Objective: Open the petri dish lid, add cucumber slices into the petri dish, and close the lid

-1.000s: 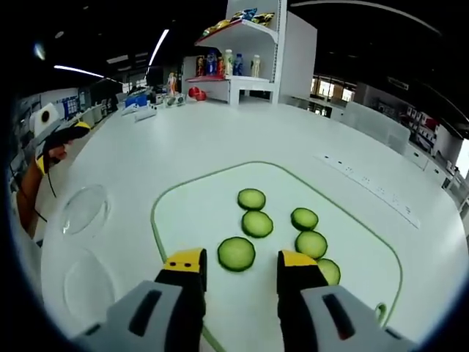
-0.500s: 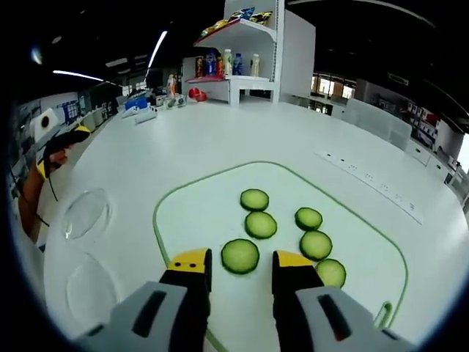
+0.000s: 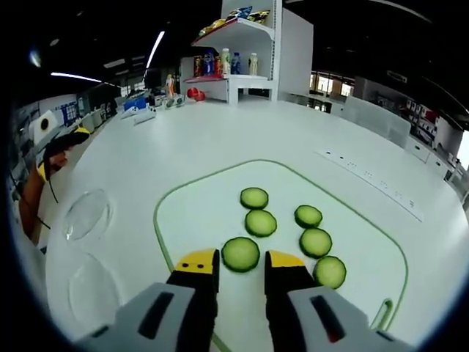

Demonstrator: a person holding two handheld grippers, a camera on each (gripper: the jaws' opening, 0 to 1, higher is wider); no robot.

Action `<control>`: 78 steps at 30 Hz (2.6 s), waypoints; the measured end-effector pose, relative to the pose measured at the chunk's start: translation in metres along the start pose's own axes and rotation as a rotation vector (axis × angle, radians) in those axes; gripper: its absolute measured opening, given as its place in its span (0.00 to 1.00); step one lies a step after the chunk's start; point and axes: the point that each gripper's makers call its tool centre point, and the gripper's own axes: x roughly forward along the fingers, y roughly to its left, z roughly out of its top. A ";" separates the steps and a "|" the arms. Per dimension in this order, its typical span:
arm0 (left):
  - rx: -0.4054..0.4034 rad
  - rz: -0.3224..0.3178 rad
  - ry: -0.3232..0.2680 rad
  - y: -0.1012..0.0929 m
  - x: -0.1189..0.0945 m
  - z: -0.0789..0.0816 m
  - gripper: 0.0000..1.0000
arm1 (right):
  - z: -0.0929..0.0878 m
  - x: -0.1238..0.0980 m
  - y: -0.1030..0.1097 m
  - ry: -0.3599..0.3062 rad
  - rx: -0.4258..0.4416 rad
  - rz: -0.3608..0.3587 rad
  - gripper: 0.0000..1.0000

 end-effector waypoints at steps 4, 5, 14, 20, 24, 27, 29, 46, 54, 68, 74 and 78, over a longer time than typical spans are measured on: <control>-0.001 0.000 0.001 0.000 0.000 0.000 0.71 | 0.000 0.000 0.001 0.001 -0.003 -0.001 0.23; -0.002 0.001 0.001 0.000 0.000 -0.001 0.71 | 0.000 0.000 0.001 0.001 -0.004 -0.001 0.23; -0.004 0.000 0.001 0.001 0.000 -0.001 0.71 | 0.000 0.001 0.001 -0.001 0.004 0.003 0.20; -0.005 -0.003 -0.001 0.000 0.000 -0.001 0.71 | 0.001 0.001 0.002 -0.001 -0.013 -0.002 0.19; -0.005 -0.002 -0.001 0.000 0.000 -0.001 0.71 | 0.001 0.001 0.003 -0.001 -0.014 0.000 0.19; -0.004 -0.002 0.000 -0.001 0.000 -0.001 0.71 | 0.002 0.001 0.002 -0.003 -0.018 -0.004 0.19; -0.005 -0.002 -0.001 -0.001 -0.001 -0.001 0.71 | 0.003 0.000 0.003 -0.006 -0.017 -0.002 0.19; -0.001 -0.015 -0.005 -0.004 0.001 0.000 0.71 | 0.012 -0.020 0.004 -0.047 0.010 0.003 0.19; 0.003 -0.022 -0.007 -0.006 0.002 0.002 0.71 | 0.016 -0.031 0.006 -0.080 0.019 0.000 0.19; 0.006 -0.037 -0.009 -0.012 0.005 0.002 0.71 | 0.023 -0.066 0.028 -0.139 -0.016 0.027 0.19; 0.006 -0.036 -0.011 -0.013 0.004 0.003 0.71 | 0.022 -0.083 0.036 -0.164 -0.026 0.031 0.19; 0.006 -0.037 -0.007 -0.014 0.004 0.002 0.71 | 0.019 -0.089 0.046 -0.162 -0.053 0.044 0.19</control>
